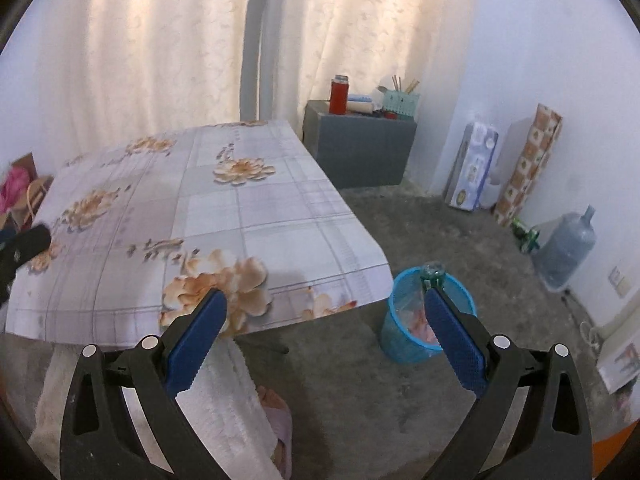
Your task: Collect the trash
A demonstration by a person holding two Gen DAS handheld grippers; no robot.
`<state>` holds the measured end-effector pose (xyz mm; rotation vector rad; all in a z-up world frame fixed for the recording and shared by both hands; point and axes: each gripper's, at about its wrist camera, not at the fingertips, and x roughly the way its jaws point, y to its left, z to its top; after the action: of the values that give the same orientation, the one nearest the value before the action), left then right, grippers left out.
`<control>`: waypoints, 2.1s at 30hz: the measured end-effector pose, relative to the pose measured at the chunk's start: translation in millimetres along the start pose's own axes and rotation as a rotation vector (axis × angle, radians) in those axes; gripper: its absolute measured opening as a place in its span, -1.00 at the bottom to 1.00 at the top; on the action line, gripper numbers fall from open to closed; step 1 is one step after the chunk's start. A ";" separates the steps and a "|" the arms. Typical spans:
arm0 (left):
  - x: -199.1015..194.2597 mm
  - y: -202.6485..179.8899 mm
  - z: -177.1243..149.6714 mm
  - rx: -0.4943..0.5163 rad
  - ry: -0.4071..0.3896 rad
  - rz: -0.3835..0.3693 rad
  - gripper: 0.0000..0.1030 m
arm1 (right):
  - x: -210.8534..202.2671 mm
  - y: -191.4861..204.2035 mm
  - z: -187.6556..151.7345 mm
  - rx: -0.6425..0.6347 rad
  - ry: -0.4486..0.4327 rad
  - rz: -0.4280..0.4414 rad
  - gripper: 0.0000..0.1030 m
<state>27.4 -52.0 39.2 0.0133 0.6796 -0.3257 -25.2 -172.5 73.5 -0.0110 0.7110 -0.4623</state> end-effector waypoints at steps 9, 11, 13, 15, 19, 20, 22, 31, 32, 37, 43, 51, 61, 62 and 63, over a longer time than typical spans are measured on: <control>-15.5 5.4 -11.2 -0.042 -0.078 0.154 0.89 | -14.3 19.2 -8.7 -0.080 0.012 -0.023 0.84; -16.2 6.3 -12.7 -0.074 -0.054 0.146 0.89 | -16.1 17.3 -9.5 -0.072 0.013 -0.015 0.84; -15.6 5.7 -13.7 -0.099 -0.031 0.137 0.89 | -15.9 12.0 -9.6 -0.056 0.020 -0.007 0.84; -14.3 3.7 -15.7 -0.104 -0.019 0.151 0.89 | -16.1 8.3 -10.3 -0.040 0.028 0.003 0.84; -8.0 -2.6 -19.7 -0.083 0.024 0.164 0.89 | -14.8 -0.6 -10.9 -0.010 0.048 0.011 0.84; -6.3 -3.6 -20.7 -0.079 0.033 0.167 0.89 | -13.8 -1.7 -11.2 -0.006 0.051 0.009 0.84; -1.5 -4.3 -22.7 -0.074 0.060 0.173 0.89 | -13.4 -4.0 -11.8 -0.002 0.058 0.004 0.84; 3.7 -6.6 -24.6 -0.053 0.083 0.204 0.89 | -5.9 -12.4 -13.0 0.005 0.083 -0.001 0.84; 3.7 -7.3 -24.6 -0.052 0.086 0.204 0.89 | -6.0 -13.7 -12.7 0.006 0.082 -0.004 0.84; 5.5 -8.9 -25.6 -0.046 0.098 0.200 0.89 | -5.5 -18.1 -11.8 0.013 0.081 -0.010 0.84; 4.7 -13.2 -25.4 -0.046 0.098 0.192 0.89 | -5.6 -22.3 -12.6 0.018 0.083 -0.004 0.84; 3.3 -23.4 -25.3 -0.033 0.100 0.172 0.89 | -6.1 -21.5 -13.4 0.018 0.078 -0.004 0.84; 3.3 -28.5 -26.1 -0.025 0.108 0.154 0.89 | -6.6 -22.9 -13.4 0.019 0.076 -0.005 0.84; 3.6 -28.8 -26.2 -0.023 0.109 0.152 0.89 | -6.7 -22.9 -13.3 0.018 0.075 -0.003 0.84; 3.8 -29.0 -26.4 -0.022 0.111 0.152 0.89 | -6.7 -22.8 -13.4 0.018 0.075 -0.004 0.84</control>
<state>5.3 -77.6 19.0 0.0623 0.7870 -0.1725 -47.3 -188.3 71.2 0.0216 0.7806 -0.4743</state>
